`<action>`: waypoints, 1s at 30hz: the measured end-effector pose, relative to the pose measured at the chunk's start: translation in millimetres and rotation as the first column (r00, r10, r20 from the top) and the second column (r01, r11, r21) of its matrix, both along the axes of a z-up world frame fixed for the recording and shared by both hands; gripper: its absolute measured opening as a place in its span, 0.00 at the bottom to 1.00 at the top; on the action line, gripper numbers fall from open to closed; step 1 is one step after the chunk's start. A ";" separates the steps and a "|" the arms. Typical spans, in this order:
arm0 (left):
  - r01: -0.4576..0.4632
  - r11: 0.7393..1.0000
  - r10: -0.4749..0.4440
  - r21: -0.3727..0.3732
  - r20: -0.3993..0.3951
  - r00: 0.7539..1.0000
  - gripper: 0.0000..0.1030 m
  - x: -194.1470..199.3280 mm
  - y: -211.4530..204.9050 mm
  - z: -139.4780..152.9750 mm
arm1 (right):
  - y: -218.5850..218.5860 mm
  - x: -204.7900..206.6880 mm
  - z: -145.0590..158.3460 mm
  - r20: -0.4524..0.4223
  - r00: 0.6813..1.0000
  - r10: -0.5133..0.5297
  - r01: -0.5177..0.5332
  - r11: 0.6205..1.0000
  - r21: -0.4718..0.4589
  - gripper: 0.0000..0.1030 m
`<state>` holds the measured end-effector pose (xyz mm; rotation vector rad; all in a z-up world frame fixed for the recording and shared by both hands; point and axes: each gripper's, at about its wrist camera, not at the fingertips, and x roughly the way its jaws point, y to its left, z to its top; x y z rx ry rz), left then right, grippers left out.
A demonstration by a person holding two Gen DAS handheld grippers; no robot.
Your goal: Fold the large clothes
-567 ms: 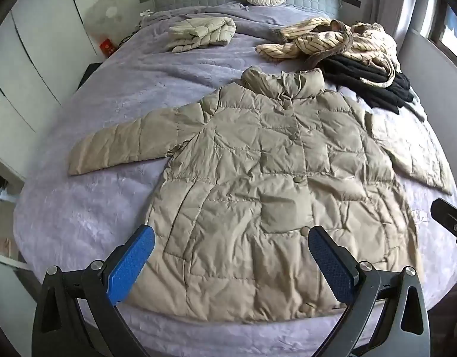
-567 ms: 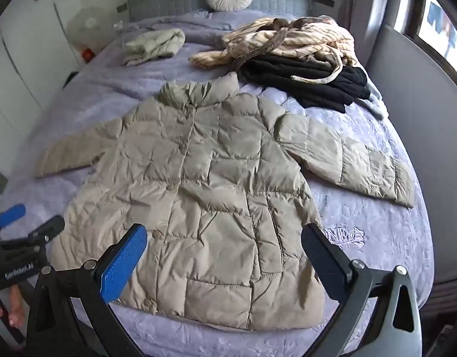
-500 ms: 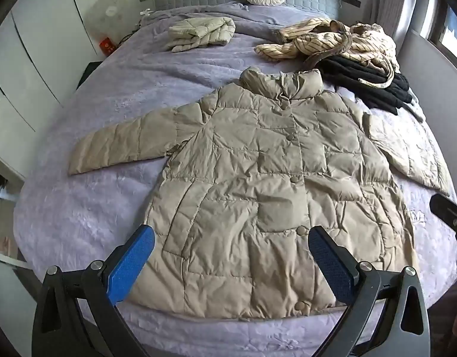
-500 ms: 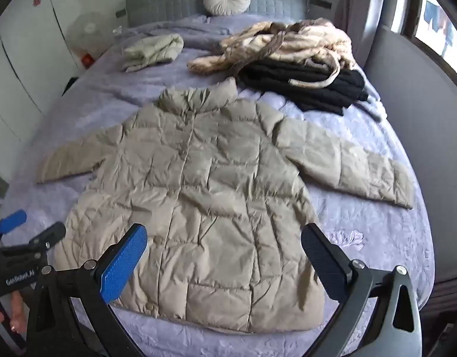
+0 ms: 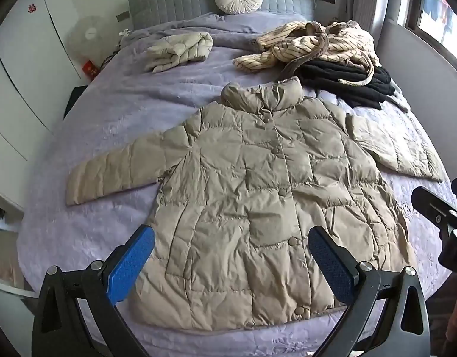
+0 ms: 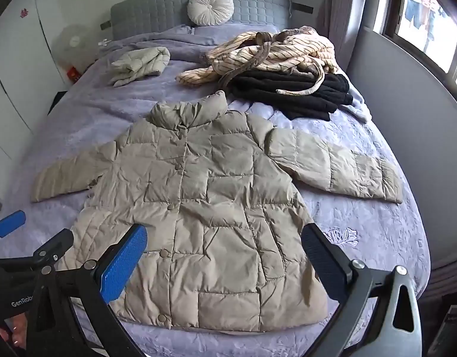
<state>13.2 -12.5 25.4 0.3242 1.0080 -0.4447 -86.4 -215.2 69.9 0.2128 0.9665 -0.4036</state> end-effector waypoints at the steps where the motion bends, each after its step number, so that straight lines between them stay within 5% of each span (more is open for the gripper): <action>1: -0.009 1.000 0.009 0.002 0.003 1.000 1.00 -2.4 -2.6 1.0 | 1.7 1.9 0.2 -0.003 1.000 0.000 0.000 1.000 0.001 1.00; 30: -0.027 1.000 0.027 0.005 0.018 0.999 1.00 -1.6 1.9 16.5 | 9.8 4.3 1.9 -0.011 1.000 -0.001 0.001 1.000 -0.007 1.00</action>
